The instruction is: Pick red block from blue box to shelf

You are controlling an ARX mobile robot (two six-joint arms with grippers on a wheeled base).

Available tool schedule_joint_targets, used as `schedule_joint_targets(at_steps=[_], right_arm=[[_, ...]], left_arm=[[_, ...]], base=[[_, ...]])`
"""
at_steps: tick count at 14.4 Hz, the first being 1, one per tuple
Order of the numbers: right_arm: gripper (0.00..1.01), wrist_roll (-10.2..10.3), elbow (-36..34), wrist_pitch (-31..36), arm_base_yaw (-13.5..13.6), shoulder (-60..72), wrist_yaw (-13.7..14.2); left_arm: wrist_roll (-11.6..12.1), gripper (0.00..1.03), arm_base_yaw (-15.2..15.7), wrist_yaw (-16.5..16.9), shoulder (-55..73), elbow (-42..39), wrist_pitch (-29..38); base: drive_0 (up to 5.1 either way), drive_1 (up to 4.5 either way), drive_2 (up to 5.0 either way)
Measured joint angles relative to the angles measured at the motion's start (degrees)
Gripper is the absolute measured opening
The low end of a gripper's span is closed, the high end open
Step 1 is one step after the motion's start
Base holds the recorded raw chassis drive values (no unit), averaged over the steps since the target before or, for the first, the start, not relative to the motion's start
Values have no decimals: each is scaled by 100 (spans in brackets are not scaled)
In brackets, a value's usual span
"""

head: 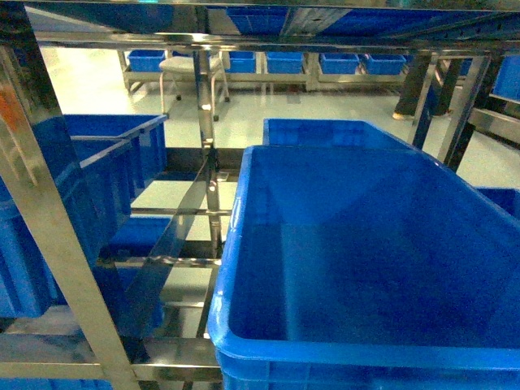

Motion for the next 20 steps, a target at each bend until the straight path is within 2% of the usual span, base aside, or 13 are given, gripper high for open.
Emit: schedule_joint_targets(at_steps=[5,6,7,9,10,11,12,13,16,20], right_arm=[[28,0,0,0,0,0,2],[28,20,0,-33,-44,17,-92],[28,83,0,-142,-101,61,-223],[28,227,-2,-192,-92,136,-254],[28,251,-11,-4,-17,245,-214],[28,262,-22,520,129,809,-166],[28,164,-52,1974,271,2280,-11],[28,131,-52,2299,275,2750,46],[28,28,-39,2813,291,3289,63],[28,26,341,3115,315,4083,57]], left_arm=[[0,98,0,0,0,0,0],[0,98,0,0,0,0,0],[0,98,0,0,0,0,0],[0,98,0,0,0,0,0],[0,98,0,-2,0,0,0],[0,98,0,0,0,0,0],[0,98,0,0,0,0,2],[0,98,0,0,0,0,0],[0,98,0,0,0,0,0],[0,98,0,0,0,0,2]], base=[[0,0,0],[0,0,0],[0,0,0],[0,0,0],[0,0,0],[0,0,0],[0,0,0],[0,0,0],[0,0,0],[0,0,0]])
